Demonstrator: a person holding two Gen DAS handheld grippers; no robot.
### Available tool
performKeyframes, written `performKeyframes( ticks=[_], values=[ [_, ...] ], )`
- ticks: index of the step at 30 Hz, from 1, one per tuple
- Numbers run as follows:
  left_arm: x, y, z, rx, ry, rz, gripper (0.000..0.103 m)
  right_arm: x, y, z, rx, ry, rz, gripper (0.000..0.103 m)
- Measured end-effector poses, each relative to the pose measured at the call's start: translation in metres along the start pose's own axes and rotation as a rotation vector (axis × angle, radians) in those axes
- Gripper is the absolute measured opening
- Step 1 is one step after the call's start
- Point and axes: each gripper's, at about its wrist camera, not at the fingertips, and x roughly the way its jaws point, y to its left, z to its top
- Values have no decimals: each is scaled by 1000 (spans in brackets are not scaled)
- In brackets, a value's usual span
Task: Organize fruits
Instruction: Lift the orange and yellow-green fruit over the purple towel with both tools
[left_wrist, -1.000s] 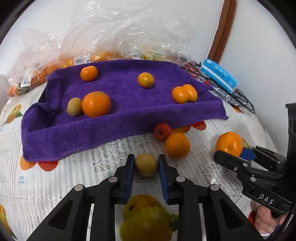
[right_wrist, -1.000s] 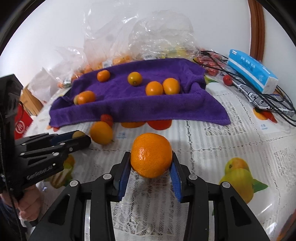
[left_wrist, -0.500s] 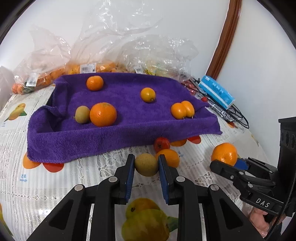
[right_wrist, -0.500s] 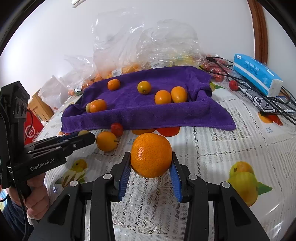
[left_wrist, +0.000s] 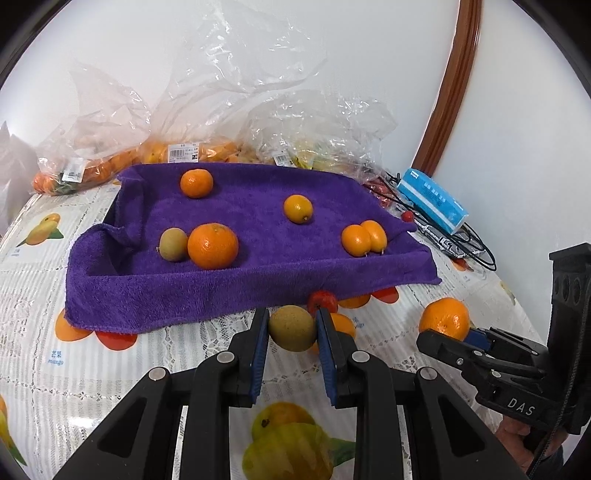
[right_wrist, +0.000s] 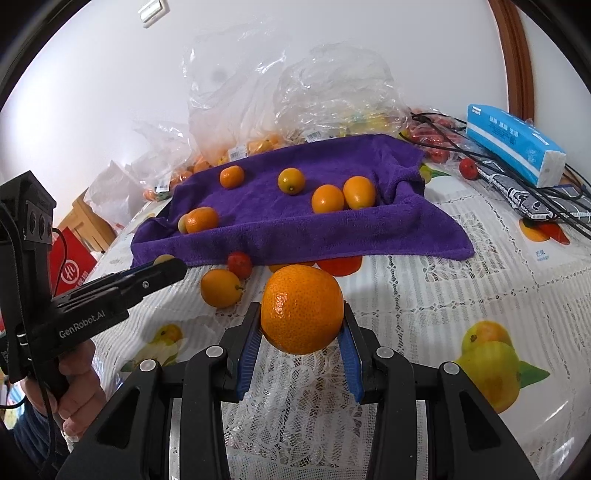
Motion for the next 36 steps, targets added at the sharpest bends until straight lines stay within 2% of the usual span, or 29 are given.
performKeyframes(
  ticks=[9, 17, 21, 27, 36],
  values=[
    [-7, -2, 1, -5, -39, 4, 25, -1, -3, -1, 22, -15, -2, 40],
    [-19, -1, 2, -13, -89, 7, 25, -8, -5, -1, 48, -49, -47, 40],
    [-29, 2, 4, -18, -117, 28, 25, -10, -4, 2, 79, -68, -27, 40],
    [-50, 18, 16, -90, -147, -22, 25, -23, 17, 30, 20, -106, -22, 40],
    [-68, 29, 60, -67, -230, 20, 25, -29, 41, 83, -33, -199, 2, 40]
  ],
)
